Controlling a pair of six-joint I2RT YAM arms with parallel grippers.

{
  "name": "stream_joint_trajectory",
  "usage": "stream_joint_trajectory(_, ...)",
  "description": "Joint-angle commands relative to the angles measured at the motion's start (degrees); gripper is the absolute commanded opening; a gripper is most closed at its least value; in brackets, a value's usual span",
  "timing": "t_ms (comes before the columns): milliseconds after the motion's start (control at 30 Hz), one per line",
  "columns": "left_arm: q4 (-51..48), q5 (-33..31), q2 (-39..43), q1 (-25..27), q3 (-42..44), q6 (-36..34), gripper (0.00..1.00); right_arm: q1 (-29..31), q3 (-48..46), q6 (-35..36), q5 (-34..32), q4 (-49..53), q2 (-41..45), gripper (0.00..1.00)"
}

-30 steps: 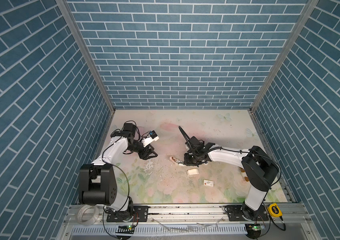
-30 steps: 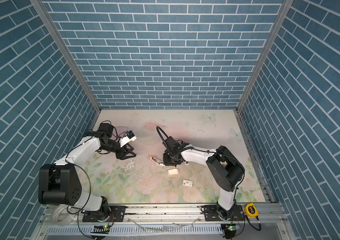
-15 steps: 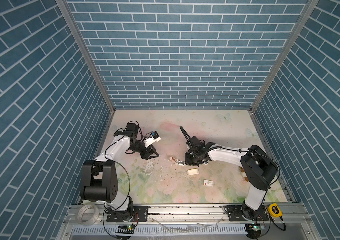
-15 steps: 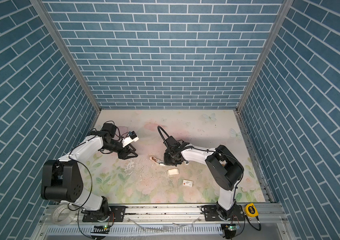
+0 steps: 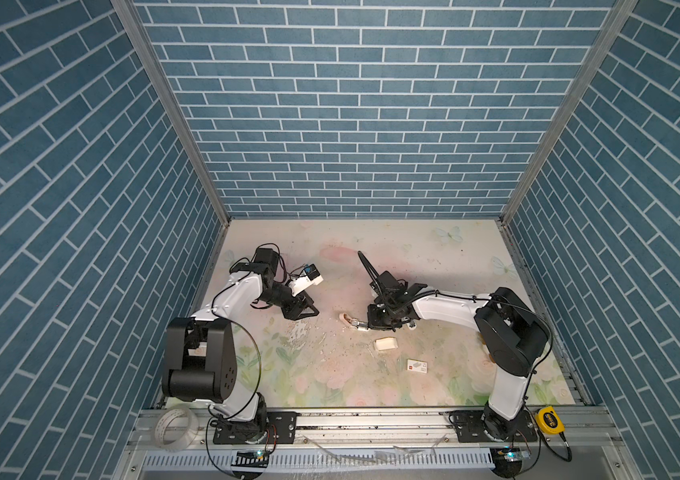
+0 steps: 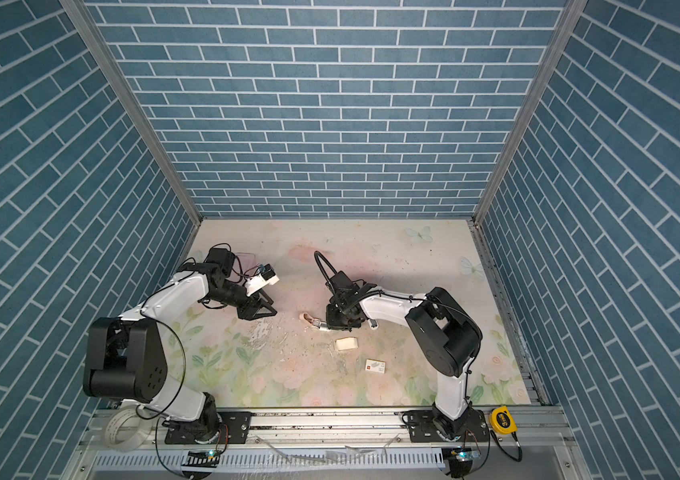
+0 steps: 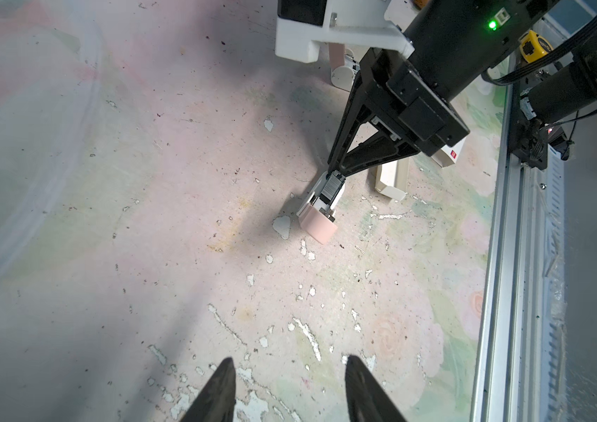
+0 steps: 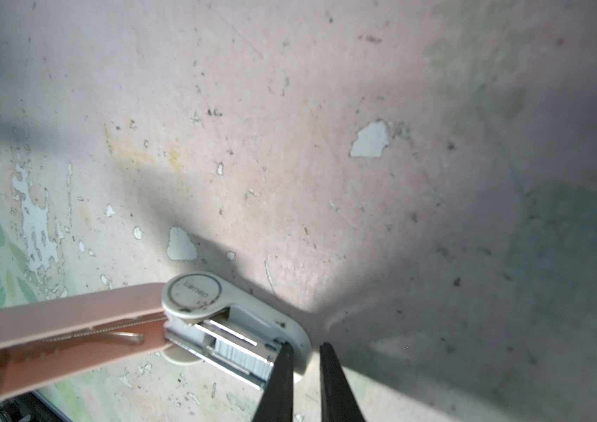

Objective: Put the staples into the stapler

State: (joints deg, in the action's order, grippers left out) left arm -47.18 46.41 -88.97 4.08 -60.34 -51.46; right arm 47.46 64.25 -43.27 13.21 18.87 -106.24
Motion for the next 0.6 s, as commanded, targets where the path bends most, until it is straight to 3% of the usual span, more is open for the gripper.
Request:
stream_joint_trajectory(0, -1.2, 0.5, -0.9, 0.5, 1.2, -1.8, 0.49, -0.3, 1.5, 0.0, 0.2, 1.6, -1.6, 0.15)
stream_joint_trajectory(400, -2.6, -3.5, -5.1, 6.6, -1.6, -5.0, 0.48, -0.7, 2.4, 3.5, 2.1, 2.5, -3.7, 0.12)
stream_joint_trajectory(567, -3.6, -3.5, -9.1, 10.4, -4.4, -5.1, 0.38, -1.2, 1.8, 3.3, 2.4, 2.0, -3.7, 0.11)
